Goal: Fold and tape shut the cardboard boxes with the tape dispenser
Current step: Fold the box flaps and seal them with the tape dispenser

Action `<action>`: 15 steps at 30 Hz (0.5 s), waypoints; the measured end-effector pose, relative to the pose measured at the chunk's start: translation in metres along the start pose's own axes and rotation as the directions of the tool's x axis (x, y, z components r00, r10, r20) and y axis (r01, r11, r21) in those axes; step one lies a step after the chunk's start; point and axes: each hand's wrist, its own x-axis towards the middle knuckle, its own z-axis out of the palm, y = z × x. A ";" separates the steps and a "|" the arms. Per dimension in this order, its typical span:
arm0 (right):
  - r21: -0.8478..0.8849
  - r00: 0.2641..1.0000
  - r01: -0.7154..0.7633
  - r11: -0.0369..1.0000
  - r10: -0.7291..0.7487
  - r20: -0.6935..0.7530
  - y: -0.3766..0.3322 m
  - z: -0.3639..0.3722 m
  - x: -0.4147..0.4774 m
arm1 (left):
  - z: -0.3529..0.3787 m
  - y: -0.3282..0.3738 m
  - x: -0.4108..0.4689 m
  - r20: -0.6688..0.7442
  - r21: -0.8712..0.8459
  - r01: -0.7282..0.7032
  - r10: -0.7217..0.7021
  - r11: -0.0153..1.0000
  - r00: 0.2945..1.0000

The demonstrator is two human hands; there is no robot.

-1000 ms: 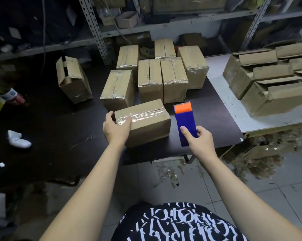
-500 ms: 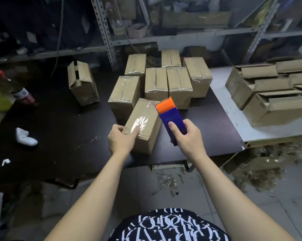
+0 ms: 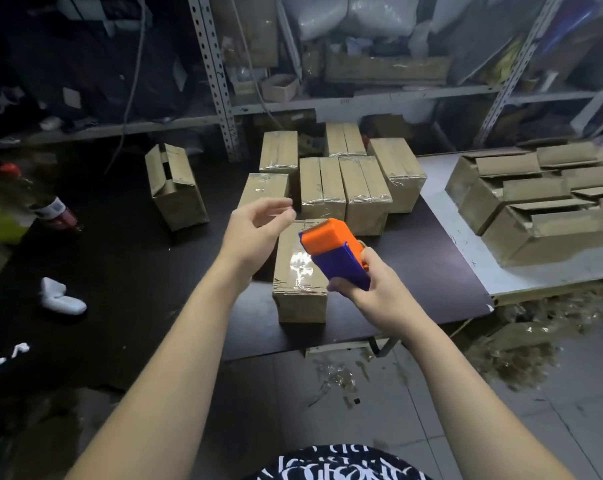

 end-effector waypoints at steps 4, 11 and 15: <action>-0.037 0.997 0.078 0.996 -0.079 -0.014 -0.009 0.003 -0.004 | -0.010 0.014 0.004 0.246 -0.012 0.021 -0.017 1.000 0.969; 0.013 0.988 0.139 0.990 -0.138 -0.064 -0.016 0.006 -0.008 | -0.020 0.009 0.005 0.383 -0.095 0.086 -0.043 0.992 0.923; 0.004 0.985 0.152 0.988 -0.151 -0.080 -0.016 0.005 -0.009 | -0.018 0.005 0.004 0.419 -0.064 0.068 -0.035 0.996 0.907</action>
